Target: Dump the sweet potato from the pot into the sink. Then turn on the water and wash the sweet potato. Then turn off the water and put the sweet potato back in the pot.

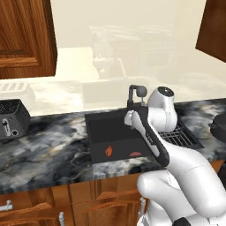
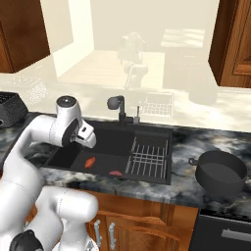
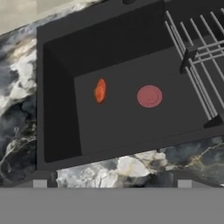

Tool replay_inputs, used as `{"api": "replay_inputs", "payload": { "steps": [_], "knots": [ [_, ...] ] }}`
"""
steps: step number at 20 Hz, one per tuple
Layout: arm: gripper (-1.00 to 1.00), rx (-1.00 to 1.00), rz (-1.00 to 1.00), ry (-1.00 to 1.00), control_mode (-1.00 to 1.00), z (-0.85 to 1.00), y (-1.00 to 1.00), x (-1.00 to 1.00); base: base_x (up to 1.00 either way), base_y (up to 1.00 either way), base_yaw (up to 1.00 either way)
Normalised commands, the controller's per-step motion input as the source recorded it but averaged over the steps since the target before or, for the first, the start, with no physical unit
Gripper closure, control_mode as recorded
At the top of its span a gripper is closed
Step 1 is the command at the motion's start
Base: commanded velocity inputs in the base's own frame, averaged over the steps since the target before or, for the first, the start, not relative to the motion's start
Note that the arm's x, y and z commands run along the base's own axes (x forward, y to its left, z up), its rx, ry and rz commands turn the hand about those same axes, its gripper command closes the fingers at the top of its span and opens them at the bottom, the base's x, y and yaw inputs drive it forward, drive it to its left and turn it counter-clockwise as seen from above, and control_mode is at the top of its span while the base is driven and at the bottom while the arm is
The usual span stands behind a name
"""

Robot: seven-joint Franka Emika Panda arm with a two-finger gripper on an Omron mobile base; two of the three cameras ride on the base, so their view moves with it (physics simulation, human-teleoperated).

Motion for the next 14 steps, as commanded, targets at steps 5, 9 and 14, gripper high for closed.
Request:
{"api": "replay_inputs", "payload": {
  "steps": [5, 9, 14],
  "knots": [
    [-1.0, -0.04, -0.02, 0.11, -1.0, -0.22, 0.22, 0.25, 0.0, 0.0, 0.0],
    [-1.0, -0.09, -0.01, 0.09, -1.0, -0.4, 0.18, 0.26, 0.0, 0.0, 0.0],
    [-1.0, -0.08, 0.0, 0.05, -1.0, -0.46, 0.08, 0.26, 0.0, 0.0, 0.0]
  ]
}}
